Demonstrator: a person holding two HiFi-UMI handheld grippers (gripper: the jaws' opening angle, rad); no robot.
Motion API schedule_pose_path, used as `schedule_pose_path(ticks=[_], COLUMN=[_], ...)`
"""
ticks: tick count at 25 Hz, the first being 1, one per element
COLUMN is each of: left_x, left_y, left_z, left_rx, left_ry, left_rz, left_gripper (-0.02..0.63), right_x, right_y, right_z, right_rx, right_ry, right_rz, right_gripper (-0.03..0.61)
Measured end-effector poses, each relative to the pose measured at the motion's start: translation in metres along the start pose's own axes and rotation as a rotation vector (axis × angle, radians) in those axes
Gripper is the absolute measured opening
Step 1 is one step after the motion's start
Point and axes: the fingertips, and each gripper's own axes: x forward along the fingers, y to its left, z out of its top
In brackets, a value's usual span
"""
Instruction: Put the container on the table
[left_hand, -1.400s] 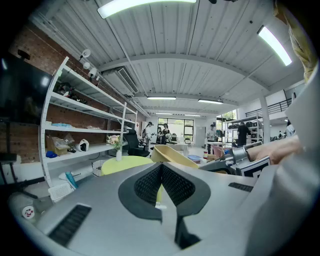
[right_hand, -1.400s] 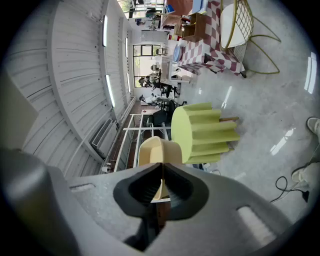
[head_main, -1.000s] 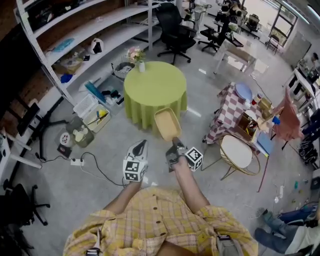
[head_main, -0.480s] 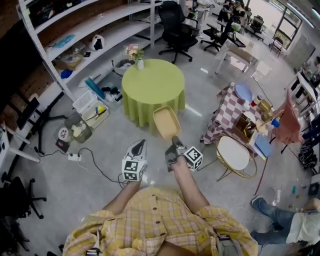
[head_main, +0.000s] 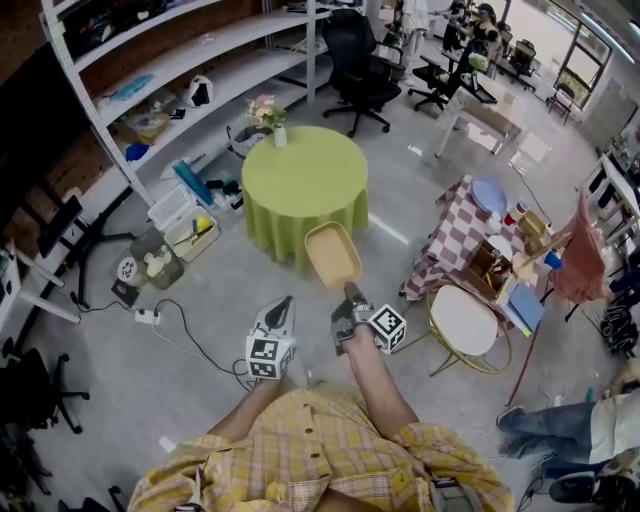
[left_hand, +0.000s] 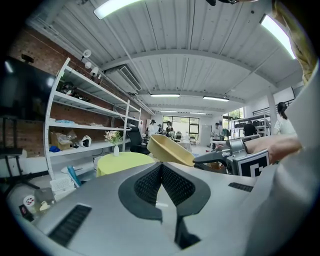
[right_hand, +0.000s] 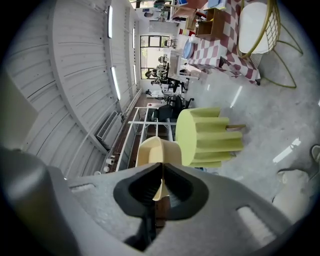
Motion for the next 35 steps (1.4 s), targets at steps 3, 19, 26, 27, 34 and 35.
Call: schedule_pose_path(ticks=[3,19,26,27,34,35], left_x=[0.011,0.111,0.159,0.166,0.22,0.227], left_y=[-0.005,0.021,0.046,0.052,0.095,0.1], left_z=[-0.003,0.001,0.011,0.014,0.043,0.048], left_rx=[0.023,0.037,0.056,0.058,0.046,0.048], left_ry=[-0.004,0.026,0.016,0.016,0.015,0.014], left_rz=[-0.005,-0.027,-0.027,-0.025,-0.009,-0.011], left_gripper=[0.006,0.008,0.006,0.006,0.008,0.006], right_x=[0.007,0.095,0.151,0.16,0.223,0.232], right_y=[0.0,-0.014,-0.015,-0.015,-0.004,0.0], right_z=[0.005,0.045,0.061,0.062,0.078,0.08], right_rx=[-0.003,-0.007,-0.007,-0.005,0.002,0.005], right_ry=[0.009,0.048,0.059,0.061,0.076,0.074], right_rz=[0.001,-0.031,-0.038,-0.041,-0.072,-0.074], right_gripper=[0.017,0.017,0.017,0.017,0.017,0.017])
